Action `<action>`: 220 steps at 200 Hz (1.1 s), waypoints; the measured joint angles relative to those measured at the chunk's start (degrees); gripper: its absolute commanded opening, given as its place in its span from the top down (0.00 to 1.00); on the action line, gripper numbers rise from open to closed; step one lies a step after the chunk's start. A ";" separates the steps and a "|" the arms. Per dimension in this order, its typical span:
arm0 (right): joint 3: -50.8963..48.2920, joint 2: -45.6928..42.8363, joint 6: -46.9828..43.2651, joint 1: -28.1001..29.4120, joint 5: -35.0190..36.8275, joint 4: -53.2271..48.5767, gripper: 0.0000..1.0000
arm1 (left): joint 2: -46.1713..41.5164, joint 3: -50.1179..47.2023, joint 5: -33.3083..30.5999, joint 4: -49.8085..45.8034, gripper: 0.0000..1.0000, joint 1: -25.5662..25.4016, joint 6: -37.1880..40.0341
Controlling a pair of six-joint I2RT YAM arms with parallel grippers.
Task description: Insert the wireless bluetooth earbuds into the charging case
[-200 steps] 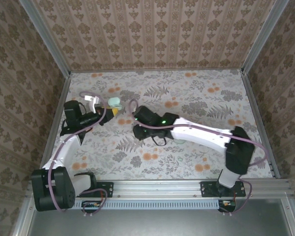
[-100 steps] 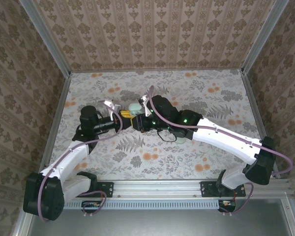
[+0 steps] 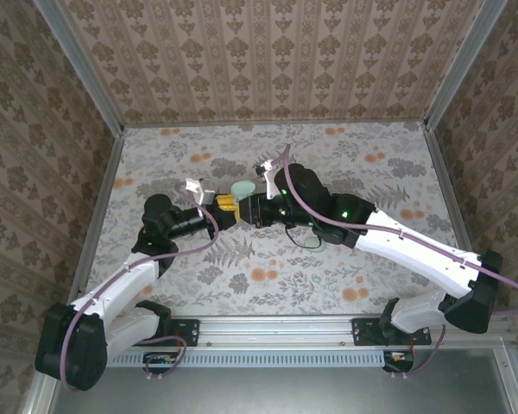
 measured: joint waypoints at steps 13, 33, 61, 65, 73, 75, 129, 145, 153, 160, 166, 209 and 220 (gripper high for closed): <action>-0.04 0.00 0.00 0.00 0.02 0.00 0.77 | -0.63 -0.39 -0.02 -0.02 0.86 -0.22 0.00; -0.04 0.02 -0.07 0.00 0.02 0.02 0.77 | -1.53 -0.87 -0.17 -0.59 0.86 -0.50 0.02; 0.04 0.85 -0.68 0.00 0.22 -0.02 0.77 | -2.32 -1.01 -0.22 -1.16 0.86 -0.50 0.02; 0.09 1.22 -0.74 0.00 0.24 0.00 0.77 | -2.45 -1.03 -0.22 -1.20 0.86 -0.50 0.02; 0.26 2.05 -0.87 0.00 0.24 -0.02 0.77 | -2.75 -1.09 -0.24 -1.46 0.86 -0.57 0.02; 0.31 2.29 -0.90 0.00 0.24 -0.02 0.77 | -2.82 -1.11 -0.26 -1.55 0.86 -0.61 0.02; 0.76 5.53 -1.07 -0.04 0.31 -0.11 0.77 | -4.81 -2.73 -1.38 -4.66 0.86 -0.85 0.09; 1.44 6.08 -1.36 -0.09 0.37 -0.13 0.77 | -5.29 -2.73 -1.49 -5.03 0.86 -0.85 0.11; 1.79 6.32 -1.57 -0.13 0.39 -0.13 0.77 | -5.51 -2.73 -1.51 -5.03 0.86 -0.85 0.13; 2.03 6.51 -1.77 -0.15 0.42 -0.13 0.77 | -5.64 -2.73 -1.51 -5.03 0.86 -0.85 0.13; 2.27 6.69 -1.97 -0.15 0.44 -0.22 0.77 | -5.75 -2.73 -1.51 -5.03 0.86 -0.85 0.20; 2.62 7.26 -2.86 -0.24 1.62 -0.48 0.76 | -5.81 -2.73 -1.55 -5.22 0.86 -0.85 0.31; 2.73 7.43 -3.17 -0.24 1.75 -0.55 0.76 | -5.81 -2.73 -1.68 -5.33 0.86 -0.85 0.33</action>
